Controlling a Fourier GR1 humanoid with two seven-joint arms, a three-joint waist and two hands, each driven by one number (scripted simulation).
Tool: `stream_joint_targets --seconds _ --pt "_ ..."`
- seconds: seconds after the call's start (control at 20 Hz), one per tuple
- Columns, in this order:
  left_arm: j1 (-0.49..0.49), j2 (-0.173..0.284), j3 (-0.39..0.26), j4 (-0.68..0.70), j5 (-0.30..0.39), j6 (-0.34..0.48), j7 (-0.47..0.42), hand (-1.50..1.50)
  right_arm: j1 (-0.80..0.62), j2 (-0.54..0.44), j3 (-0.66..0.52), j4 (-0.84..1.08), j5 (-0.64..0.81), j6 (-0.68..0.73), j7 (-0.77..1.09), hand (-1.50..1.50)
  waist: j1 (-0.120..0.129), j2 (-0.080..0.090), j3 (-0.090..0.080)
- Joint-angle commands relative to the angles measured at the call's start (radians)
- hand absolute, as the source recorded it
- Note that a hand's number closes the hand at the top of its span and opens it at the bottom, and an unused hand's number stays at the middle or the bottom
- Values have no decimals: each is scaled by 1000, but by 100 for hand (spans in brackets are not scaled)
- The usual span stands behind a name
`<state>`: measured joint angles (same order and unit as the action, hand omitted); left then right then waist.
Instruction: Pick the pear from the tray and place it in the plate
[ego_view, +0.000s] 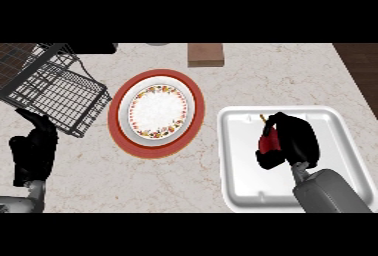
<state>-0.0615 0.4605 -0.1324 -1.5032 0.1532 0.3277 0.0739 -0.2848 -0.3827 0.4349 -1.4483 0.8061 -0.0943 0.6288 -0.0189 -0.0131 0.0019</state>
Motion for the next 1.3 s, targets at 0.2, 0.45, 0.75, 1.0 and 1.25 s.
stream_joint_targets --seconds 0.2,0.45,0.75,1.0,1.25 --pt "-88 -28 -52 10 14 -97 -28 0 -24 2 22 -242 103 -145 -72 150 -15 10 -3" --pt "-99 -26 -45 22 13 -109 -21 0 -118 71 50 -341 78 -93 -77 150 2 13 -3" --pt "-151 -47 -64 24 4 -115 20 0 -296 238 50 -157 25 -21 -33 150 21 19 -3" --pt "-178 -76 -63 62 -29 -89 -24 0 -421 359 14 30 2 -40 -52 150 22 23 -3" --pt "-164 -79 -82 28 -27 -104 9 0 -540 381 63 268 -73 -158 -52 150 55 29 -3"
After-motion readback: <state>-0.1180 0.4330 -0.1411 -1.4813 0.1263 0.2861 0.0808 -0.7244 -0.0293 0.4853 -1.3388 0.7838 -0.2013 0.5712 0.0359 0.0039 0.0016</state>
